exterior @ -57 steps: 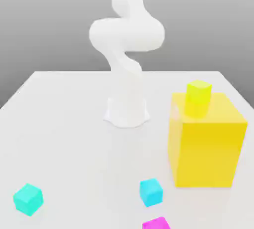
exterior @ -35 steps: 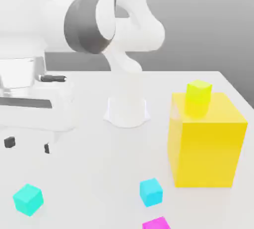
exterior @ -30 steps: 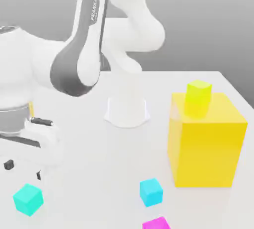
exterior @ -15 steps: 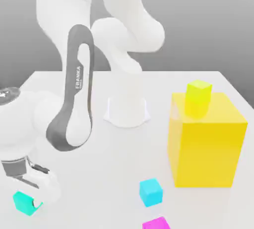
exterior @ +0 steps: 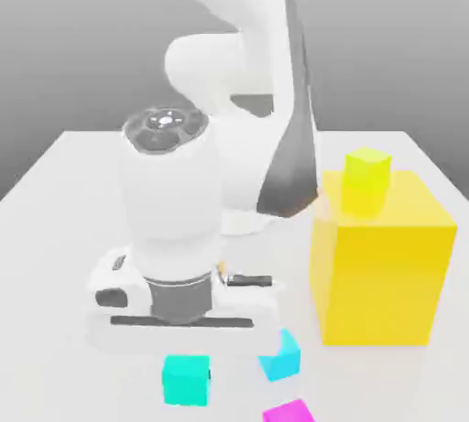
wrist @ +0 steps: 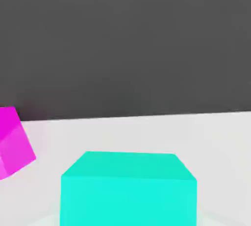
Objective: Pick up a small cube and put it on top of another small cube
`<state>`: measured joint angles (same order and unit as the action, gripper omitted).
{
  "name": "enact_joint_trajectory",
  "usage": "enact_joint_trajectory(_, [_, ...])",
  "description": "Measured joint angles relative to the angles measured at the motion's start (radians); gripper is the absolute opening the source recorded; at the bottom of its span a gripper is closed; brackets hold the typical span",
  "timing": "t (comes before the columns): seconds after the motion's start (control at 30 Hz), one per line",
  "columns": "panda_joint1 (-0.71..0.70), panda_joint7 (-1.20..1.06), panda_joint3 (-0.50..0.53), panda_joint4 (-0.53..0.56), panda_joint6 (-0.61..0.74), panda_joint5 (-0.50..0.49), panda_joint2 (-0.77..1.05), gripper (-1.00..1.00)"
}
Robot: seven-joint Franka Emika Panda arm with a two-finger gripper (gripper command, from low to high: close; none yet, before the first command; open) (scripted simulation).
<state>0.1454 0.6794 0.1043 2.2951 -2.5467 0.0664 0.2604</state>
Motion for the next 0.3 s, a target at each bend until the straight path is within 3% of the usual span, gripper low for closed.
enact_joint_trajectory(0.17, [0.047,0.011,-0.037,-0.023,-0.087,-0.015,0.104,-1.0])
enact_joint_trajectory(0.2, [0.047,0.009,-0.04,-0.025,-0.109,-0.012,0.127,1.0])
enact_joint_trajectory(0.3, [0.047,0.009,-0.04,-0.025,-0.109,-0.012,0.127,1.0])
